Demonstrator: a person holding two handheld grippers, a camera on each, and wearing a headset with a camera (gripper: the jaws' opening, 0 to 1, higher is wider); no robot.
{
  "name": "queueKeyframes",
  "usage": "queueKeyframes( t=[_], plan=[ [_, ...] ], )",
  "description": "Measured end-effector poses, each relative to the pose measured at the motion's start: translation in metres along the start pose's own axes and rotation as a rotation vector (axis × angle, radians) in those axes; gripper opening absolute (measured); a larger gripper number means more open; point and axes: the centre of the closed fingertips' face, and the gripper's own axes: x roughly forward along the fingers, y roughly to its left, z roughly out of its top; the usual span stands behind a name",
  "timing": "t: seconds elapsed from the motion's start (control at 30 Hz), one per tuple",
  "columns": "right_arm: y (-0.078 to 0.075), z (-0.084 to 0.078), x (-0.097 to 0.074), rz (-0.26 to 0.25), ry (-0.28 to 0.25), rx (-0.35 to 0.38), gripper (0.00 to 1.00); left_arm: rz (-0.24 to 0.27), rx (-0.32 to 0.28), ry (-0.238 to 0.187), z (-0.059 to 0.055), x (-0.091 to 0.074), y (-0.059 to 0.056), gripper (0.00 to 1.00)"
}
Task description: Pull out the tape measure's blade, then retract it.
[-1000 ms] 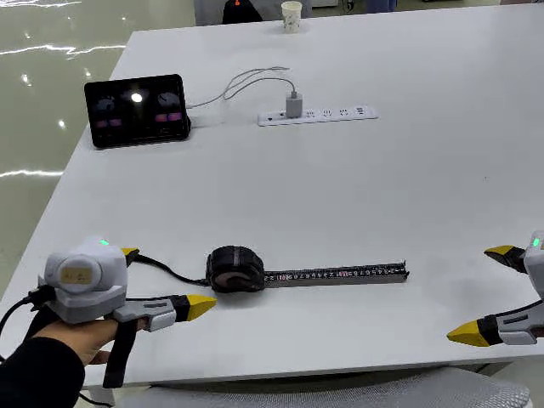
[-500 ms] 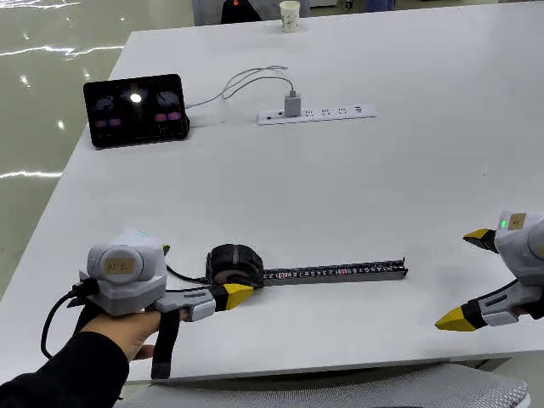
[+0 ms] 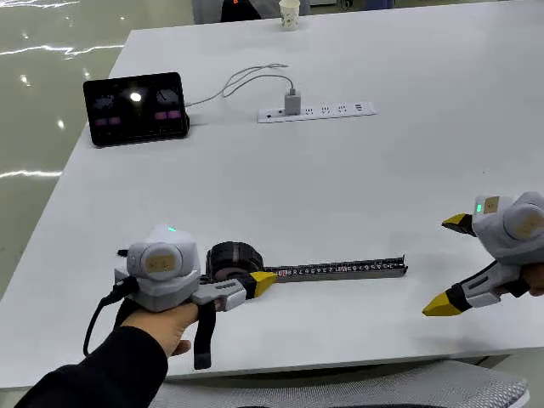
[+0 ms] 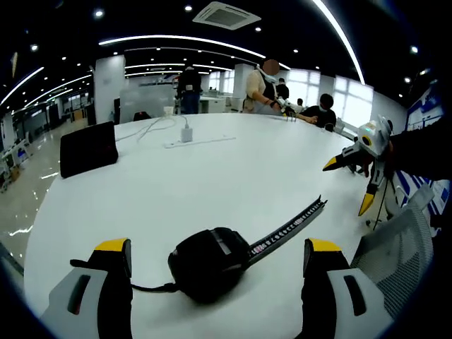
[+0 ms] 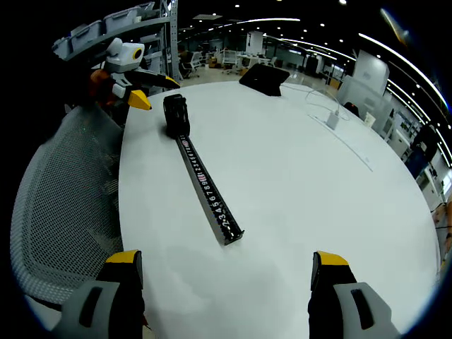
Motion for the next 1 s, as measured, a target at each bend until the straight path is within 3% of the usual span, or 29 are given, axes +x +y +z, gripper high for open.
queueKeyframes(
  t=[0.1, 0.17, 0.23, 0.5, 0.6, 0.7, 0.8, 0.9, 1.0],
  plan=[
    [-0.002, 0.000, 0.003, 0.014, 0.035, -0.041, 0.99, -0.008, -0.003, -0.001, 0.001, 0.003, -0.007, 0.99],
    [-0.003, 0.000, 0.007, 0.029, 0.058, -0.059, 0.99, -0.018, -0.016, -0.032, 0.005, 0.006, -0.011, 0.99],
    [-0.004, -0.001, 0.010, 0.041, 0.082, -0.077, 0.99, -0.010, -0.014, -0.036, 0.005, 0.009, -0.014, 0.99],
    [-0.006, 0.002, 0.022, 0.086, 0.134, -0.156, 0.99, 0.093, -0.025, -0.020, 0.001, 0.015, -0.009, 0.99],
    [-0.007, 0.004, 0.027, 0.099, 0.143, -0.168, 0.99, 0.063, -0.052, -0.036, 0.008, 0.017, -0.019, 0.99],
    [-0.006, 0.006, 0.032, 0.110, 0.149, -0.182, 0.99, 0.070, -0.052, -0.035, 0.012, 0.017, -0.023, 0.99],
    [-0.006, 0.007, 0.036, 0.118, 0.155, -0.187, 0.99, 0.123, -0.128, -0.022, 0.005, 0.019, -0.016, 0.99],
    [-0.008, 0.006, 0.041, 0.123, 0.160, -0.191, 0.99, 0.173, -0.115, -0.041, 0.001, 0.020, -0.004, 0.99],
    [-0.008, 0.004, 0.044, 0.130, 0.168, -0.190, 0.99, 0.194, -0.143, -0.056, -0.003, 0.023, 0.004, 0.99]
  ],
)
